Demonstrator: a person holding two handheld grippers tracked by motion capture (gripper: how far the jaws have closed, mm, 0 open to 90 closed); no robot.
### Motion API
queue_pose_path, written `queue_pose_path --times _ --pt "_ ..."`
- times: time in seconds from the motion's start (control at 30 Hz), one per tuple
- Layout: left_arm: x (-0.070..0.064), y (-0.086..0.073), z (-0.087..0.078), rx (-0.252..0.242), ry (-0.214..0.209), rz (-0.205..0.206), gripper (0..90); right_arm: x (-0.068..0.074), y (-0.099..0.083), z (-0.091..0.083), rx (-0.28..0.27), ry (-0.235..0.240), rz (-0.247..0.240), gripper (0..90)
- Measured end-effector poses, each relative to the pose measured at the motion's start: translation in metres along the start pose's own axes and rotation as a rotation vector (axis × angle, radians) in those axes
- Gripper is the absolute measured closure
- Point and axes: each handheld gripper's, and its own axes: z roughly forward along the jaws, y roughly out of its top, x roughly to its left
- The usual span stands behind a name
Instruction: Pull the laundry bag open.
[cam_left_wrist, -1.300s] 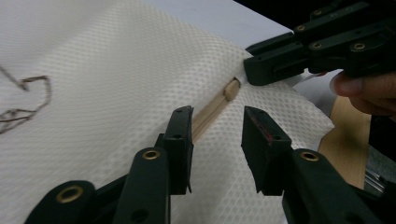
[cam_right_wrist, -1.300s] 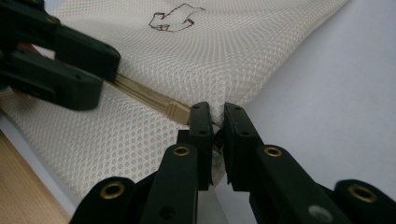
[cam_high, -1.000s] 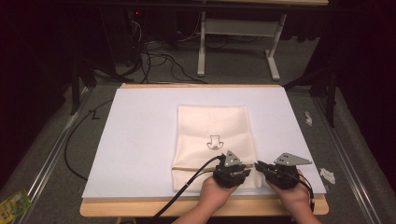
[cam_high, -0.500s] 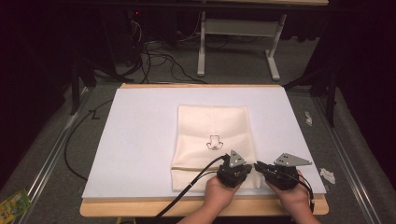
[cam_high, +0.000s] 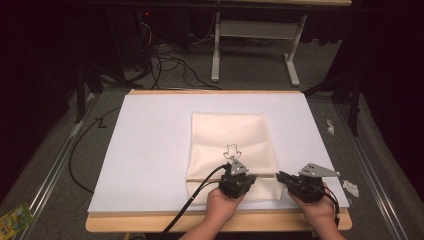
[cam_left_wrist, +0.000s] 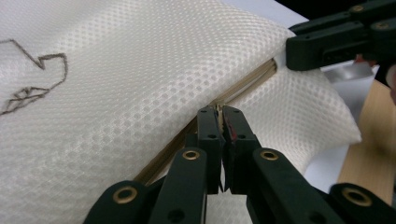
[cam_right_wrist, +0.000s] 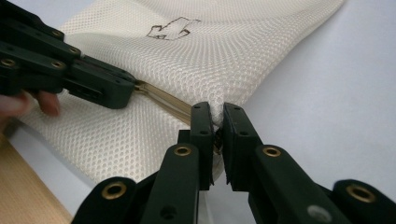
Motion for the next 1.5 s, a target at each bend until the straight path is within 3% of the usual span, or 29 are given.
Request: queue_pose_path --times 0.03,0.23,0.3,0.37,0.4,0.43,0.5,0.53,0.57,0.6,0.63,0.67,0.7,0.73,0.77,0.8,0.93,0.97,1.0,1.03,1.07,1.1,1.13,1.17,1.5 --pt "0.0 0.0 -0.008 0.015 0.008 0.037 87.5 0.001 0.0 0.001 -0.004 0.015 -0.005 84.7" --pt "0.009 -0.004 -0.019 0.028 0.01 0.042 87.5 0.015 0.005 0.007 0.007 0.025 -0.05 84.8" --pt "0.011 -0.007 -0.02 0.03 0.031 0.032 87.5 0.017 0.005 0.008 0.017 0.026 -0.061 84.8" --pt "0.018 -0.01 -0.021 0.021 0.01 -0.007 87.6 0.017 0.005 0.008 0.02 0.001 -0.064 85.1" --pt "0.021 -0.011 -0.023 0.021 0.006 -0.025 87.6 0.013 0.004 0.007 0.02 0.013 -0.044 85.3" --pt "0.02 -0.012 -0.025 0.024 0.012 0.001 87.6 0.01 0.003 0.007 0.017 0.026 -0.027 85.1" --pt "0.02 -0.012 -0.027 0.026 0.016 0.012 87.6 0.014 0.004 0.008 0.024 0.01 -0.049 85.1" --pt "0.021 -0.012 -0.029 0.027 0.012 0.009 87.6 0.014 0.004 0.007 0.024 0.014 -0.046 85.2" --pt "0.022 -0.012 -0.03 0.027 0.041 0.007 87.6 0.014 0.005 0.008 0.023 0.022 -0.043 85.2" --pt "0.022 -0.012 -0.03 0.027 0.041 0.007 87.7 0.015 0.005 0.008 0.028 -0.006 -0.049 85.5" --pt "0.033 -0.014 -0.036 0.022 0.073 -0.026 87.7 0.014 0.005 0.006 0.023 -0.034 -0.055 85.7" --pt "0.033 -0.014 -0.036 0.022 0.073 -0.026 87.7 0.014 0.005 0.006 0.023 -0.034 -0.055 85.7" --pt "0.051 -0.019 -0.047 0.016 0.097 -0.092 87.7 0.0 0.005 0.0 0.001 -0.062 -0.004 85.7" --pt "0.051 -0.019 -0.047 0.016 0.097 -0.092 87.7 0.0 0.005 0.0 0.001 -0.062 -0.004 85.7" --pt "0.067 -0.026 -0.062 0.011 0.129 -0.125 87.7 -0.016 0.0 -0.009 -0.01 -0.093 0.042 85.6" --pt "0.067 -0.026 -0.062 0.011 0.129 -0.125 87.6 -0.016 0.0 -0.009 -0.01 -0.093 0.042 85.6" --pt "0.091 -0.036 -0.096 0.015 0.187 -0.148 87.6 -0.041 -0.008 -0.021 -0.026 -0.137 0.111 85.4" --pt "0.096 -0.04 -0.111 0.016 0.169 -0.134 87.6 -0.044 -0.008 -0.021 -0.033 -0.111 0.126 85.2" --pt "0.096 -0.04 -0.111 0.016 0.169 -0.134 87.6 -0.043 -0.008 -0.02 -0.031 -0.086 0.127 85.2" --pt "0.094 -0.043 -0.117 0.023 0.196 -0.089 87.5 -0.038 -0.007 -0.017 -0.022 -0.097 0.098 85.2" --pt "0.094 -0.043 -0.117 0.023 0.196 -0.089 87.5 -0.032 -0.006 -0.014 -0.009 -0.115 0.071 85.2" --pt "0.098 -0.05 -0.122 0.02 0.175 -0.119 87.5 -0.029 -0.005 -0.012 -0.002 -0.117 0.057 85.1" --pt "0.098 -0.05 -0.122 0.02 0.175 -0.119 87.4 -0.028 -0.004 -0.01 -0.003 -0.107 0.055 85.0" --pt "0.102 -0.057 -0.125 0.036 0.14 -0.142 87.4 -0.027 -0.004 -0.009 0.003 -0.1 0.055 84.9" --pt "0.101 -0.06 -0.124 0.021 0.149 -0.114 86.1 -0.027 -0.011 -0.007 0.032 -0.078 0.038 82.3"
